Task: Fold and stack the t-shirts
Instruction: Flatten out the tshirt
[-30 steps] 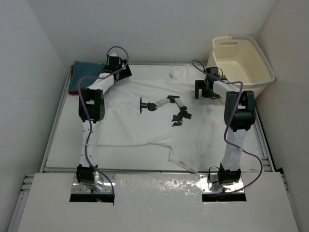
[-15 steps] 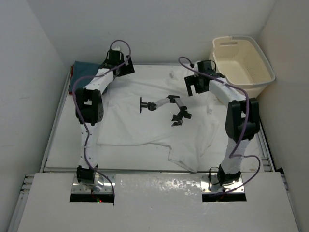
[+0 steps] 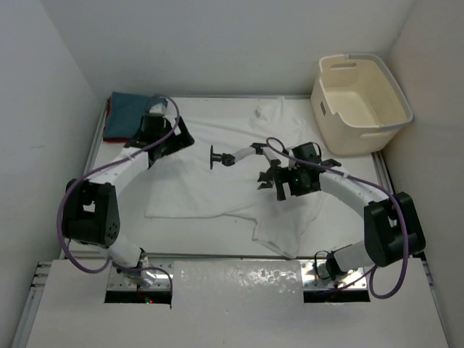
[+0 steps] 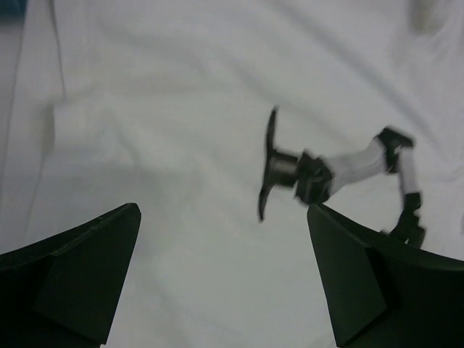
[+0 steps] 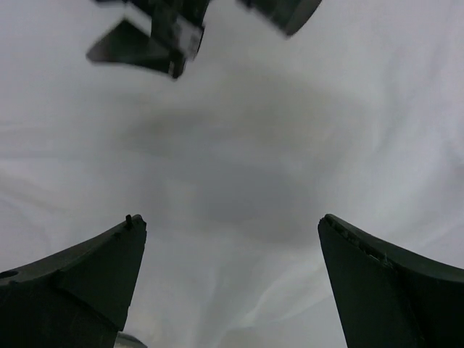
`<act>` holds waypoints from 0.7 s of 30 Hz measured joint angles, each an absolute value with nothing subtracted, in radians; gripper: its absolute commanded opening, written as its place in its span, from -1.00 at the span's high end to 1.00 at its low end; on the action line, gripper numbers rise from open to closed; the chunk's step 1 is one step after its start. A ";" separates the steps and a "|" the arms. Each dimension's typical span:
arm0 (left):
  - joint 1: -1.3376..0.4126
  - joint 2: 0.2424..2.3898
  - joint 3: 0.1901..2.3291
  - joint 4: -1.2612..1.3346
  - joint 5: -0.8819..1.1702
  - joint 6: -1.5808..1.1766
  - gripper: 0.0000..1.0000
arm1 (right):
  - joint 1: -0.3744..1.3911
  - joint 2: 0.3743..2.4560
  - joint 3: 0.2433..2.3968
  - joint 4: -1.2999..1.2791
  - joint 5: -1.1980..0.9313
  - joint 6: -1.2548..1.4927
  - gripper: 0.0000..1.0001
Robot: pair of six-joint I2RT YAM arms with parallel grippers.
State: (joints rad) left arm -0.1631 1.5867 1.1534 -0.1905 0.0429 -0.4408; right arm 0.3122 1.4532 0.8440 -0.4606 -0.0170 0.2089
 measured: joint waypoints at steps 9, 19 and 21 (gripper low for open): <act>-0.165 1.493 0.701 -0.140 0.047 -0.582 -1.00 | 0.327 1.358 0.570 -0.480 -0.036 0.331 -0.98; -0.166 1.462 0.633 -0.092 -0.043 -0.639 -0.99 | 0.104 1.232 0.447 -0.346 -0.178 0.514 -0.98; -0.166 1.457 0.632 -0.102 -0.056 -0.643 -0.99 | 0.080 1.217 0.437 -0.331 -0.199 0.546 -0.98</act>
